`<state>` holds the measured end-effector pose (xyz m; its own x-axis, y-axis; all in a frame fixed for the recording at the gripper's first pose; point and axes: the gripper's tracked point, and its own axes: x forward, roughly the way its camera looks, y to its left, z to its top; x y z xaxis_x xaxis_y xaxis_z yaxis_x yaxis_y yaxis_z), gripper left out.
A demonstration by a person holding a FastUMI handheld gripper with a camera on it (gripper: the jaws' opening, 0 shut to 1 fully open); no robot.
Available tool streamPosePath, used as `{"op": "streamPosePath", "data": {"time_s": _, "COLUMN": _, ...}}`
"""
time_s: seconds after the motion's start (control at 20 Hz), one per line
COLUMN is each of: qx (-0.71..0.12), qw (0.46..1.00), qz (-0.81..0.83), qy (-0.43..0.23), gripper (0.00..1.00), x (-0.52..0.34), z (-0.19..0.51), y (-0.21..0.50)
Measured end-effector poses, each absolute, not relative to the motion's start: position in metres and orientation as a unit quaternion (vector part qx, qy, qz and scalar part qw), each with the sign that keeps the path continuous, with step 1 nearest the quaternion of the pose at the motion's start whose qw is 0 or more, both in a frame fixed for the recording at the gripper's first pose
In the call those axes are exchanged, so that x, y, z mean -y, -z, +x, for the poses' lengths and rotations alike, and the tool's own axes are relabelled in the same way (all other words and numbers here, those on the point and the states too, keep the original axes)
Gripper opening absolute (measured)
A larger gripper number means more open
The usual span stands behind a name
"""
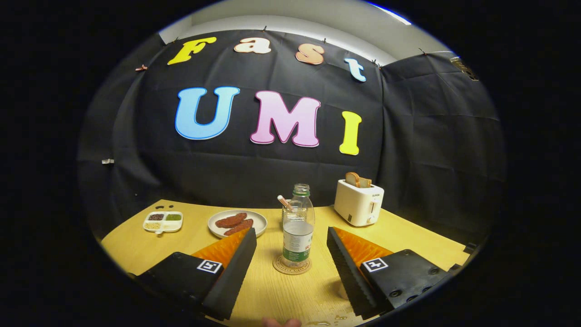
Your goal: Take the bottle from table, then pour the juice into the cup, finally place the bottle on the coaster
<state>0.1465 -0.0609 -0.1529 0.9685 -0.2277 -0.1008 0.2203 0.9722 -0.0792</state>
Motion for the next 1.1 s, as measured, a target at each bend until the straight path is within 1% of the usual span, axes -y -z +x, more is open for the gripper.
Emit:
{"op": "streamPosePath", "data": {"time_s": 0.4, "qx": -0.048, "qw": 0.997, "qz": -0.024, "qy": 0.063, "gripper": 0.96, "x": 0.045, "z": 0.123, "y": 0.111}}
{"op": "streamPosePath", "data": {"time_s": 1.1, "qx": -0.034, "qw": 0.999, "qz": 0.007, "qy": 0.033, "gripper": 0.96, "x": 0.066, "z": 0.096, "y": 0.074}}
